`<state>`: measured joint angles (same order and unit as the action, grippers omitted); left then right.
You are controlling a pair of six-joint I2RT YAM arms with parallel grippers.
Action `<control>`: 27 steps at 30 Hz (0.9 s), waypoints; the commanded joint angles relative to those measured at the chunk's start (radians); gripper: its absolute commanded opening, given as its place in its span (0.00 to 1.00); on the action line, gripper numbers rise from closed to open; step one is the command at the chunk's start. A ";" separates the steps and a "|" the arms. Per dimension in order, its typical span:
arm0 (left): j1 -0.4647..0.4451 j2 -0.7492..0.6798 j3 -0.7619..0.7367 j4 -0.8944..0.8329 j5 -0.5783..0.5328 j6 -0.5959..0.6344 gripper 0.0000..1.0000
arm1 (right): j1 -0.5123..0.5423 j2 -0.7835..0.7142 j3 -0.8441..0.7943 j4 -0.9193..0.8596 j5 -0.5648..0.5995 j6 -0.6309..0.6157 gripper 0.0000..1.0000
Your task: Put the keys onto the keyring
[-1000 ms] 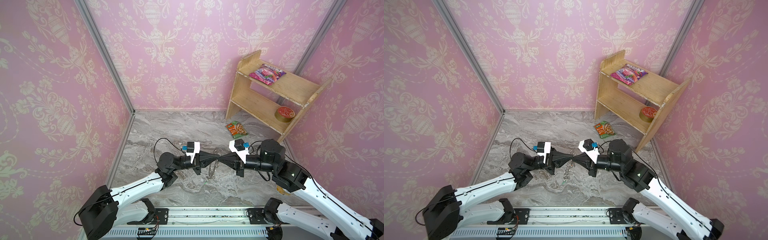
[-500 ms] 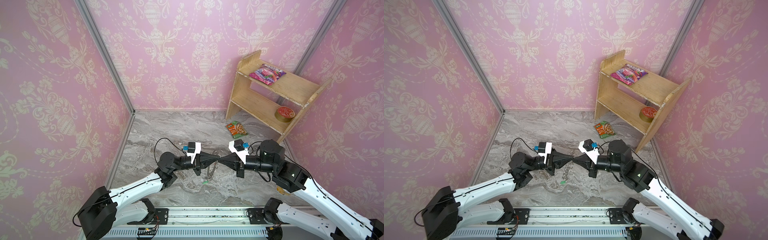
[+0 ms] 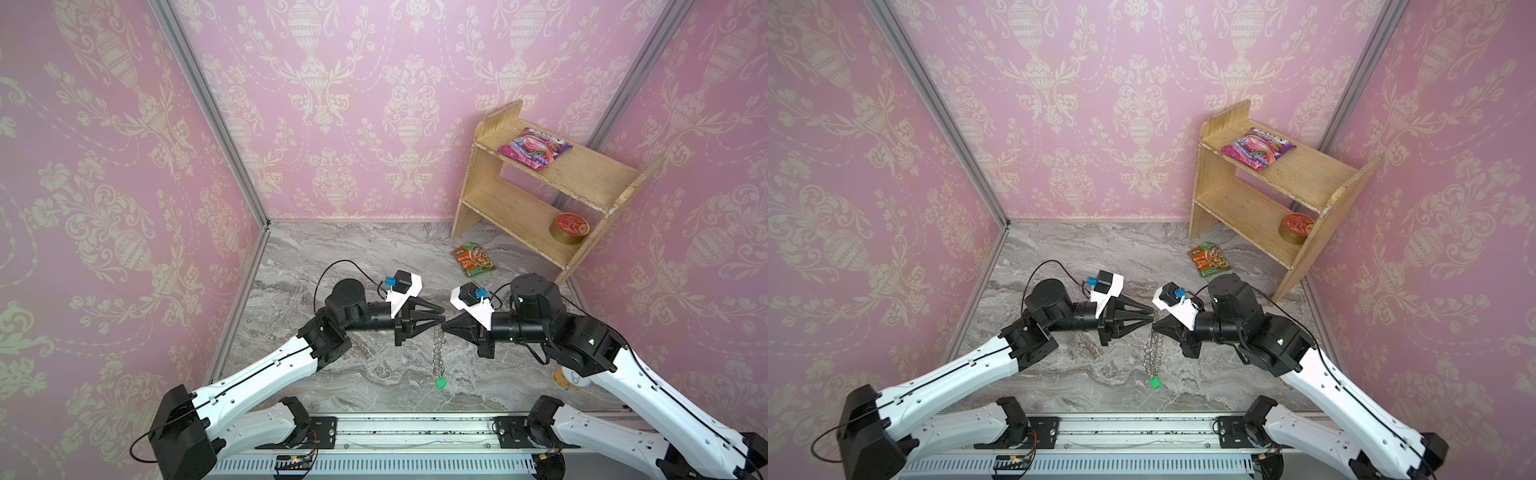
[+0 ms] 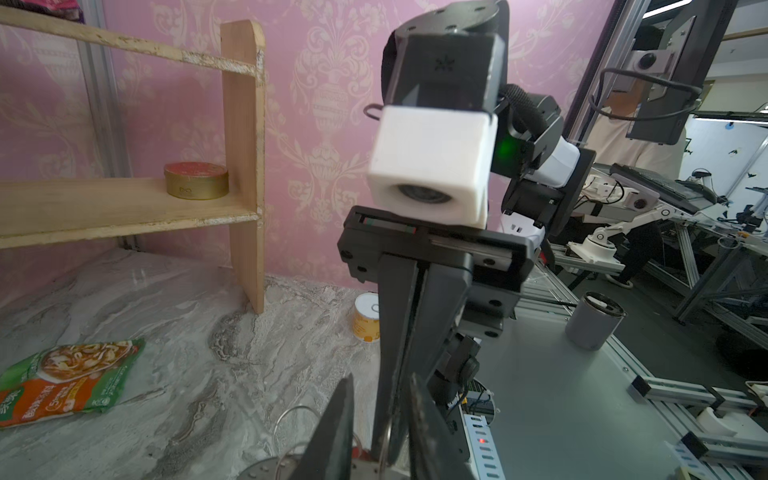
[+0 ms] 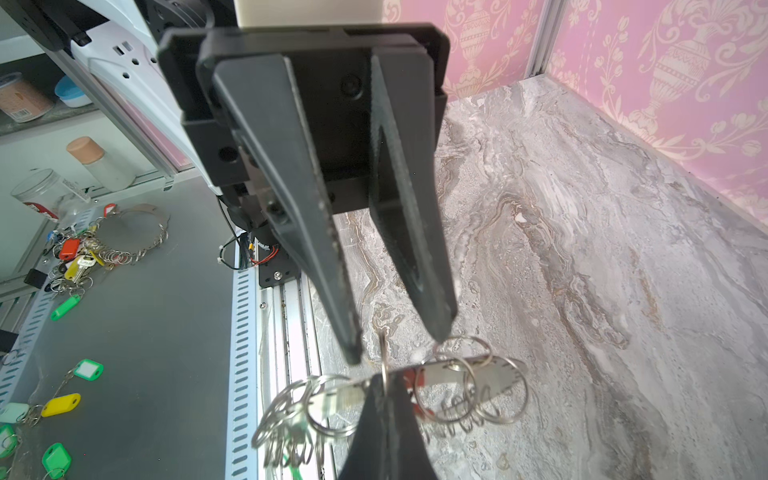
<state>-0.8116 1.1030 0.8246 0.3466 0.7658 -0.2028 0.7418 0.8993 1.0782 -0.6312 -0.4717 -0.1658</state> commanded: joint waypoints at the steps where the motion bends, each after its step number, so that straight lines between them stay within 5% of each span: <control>1: 0.000 0.005 0.033 -0.134 0.059 0.052 0.26 | -0.003 0.006 0.049 -0.014 0.010 -0.030 0.00; 14: -0.004 0.030 0.073 -0.176 0.079 0.080 0.25 | -0.003 0.013 0.047 -0.014 -0.003 -0.031 0.00; 27: -0.016 0.049 0.087 -0.198 0.085 0.100 0.11 | -0.003 0.012 0.047 -0.009 -0.007 -0.030 0.00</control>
<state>-0.8154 1.1416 0.8787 0.1734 0.8257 -0.1329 0.7410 0.9142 1.0943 -0.6769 -0.4686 -0.1844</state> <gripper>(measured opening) 0.117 0.036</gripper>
